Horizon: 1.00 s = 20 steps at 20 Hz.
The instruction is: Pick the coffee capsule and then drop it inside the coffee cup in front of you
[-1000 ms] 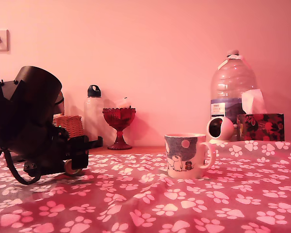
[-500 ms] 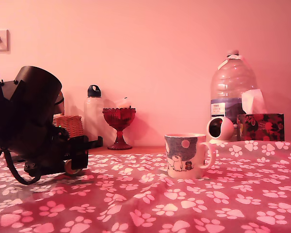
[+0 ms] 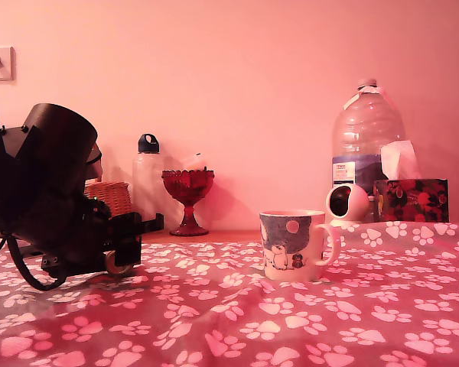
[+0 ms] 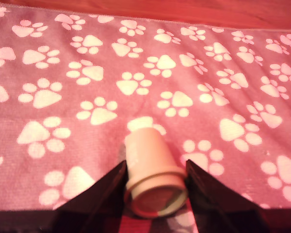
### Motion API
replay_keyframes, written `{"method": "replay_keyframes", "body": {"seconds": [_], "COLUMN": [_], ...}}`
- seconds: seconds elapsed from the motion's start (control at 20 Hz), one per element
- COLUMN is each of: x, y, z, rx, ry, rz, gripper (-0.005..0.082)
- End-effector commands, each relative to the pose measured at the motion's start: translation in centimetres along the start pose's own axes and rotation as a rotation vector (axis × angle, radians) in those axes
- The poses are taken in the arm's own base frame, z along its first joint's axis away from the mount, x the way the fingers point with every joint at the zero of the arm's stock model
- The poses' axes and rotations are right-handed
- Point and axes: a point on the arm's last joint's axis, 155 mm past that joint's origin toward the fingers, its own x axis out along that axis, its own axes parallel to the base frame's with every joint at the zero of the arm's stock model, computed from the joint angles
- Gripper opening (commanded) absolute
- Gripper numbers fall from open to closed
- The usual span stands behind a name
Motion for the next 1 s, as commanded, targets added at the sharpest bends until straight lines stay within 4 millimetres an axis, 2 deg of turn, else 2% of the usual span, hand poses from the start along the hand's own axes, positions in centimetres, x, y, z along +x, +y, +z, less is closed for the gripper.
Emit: {"method": "replay_keyframes", "body": {"seconds": [0.0, 0.2, 0.45, 0.7, 0.95], "x": [0.2, 0.2, -0.7, -2.9, -5.3], "y": [-0.1, -0.2, -2.2, -4.2, -6.4], "z": [-0.4, -0.3, 1.4, 3.5, 4.0], "rx": [0.011, 0.011, 0.089, 0.229, 0.356], "ry": [0.005, 0.003, -0.011, -0.01, 0.024], "rz": [-0.002, -0.006, -0.097, -0.178, -0.297], "gripper": [0.028, 0.028, 0.028, 0.028, 0.028]}}
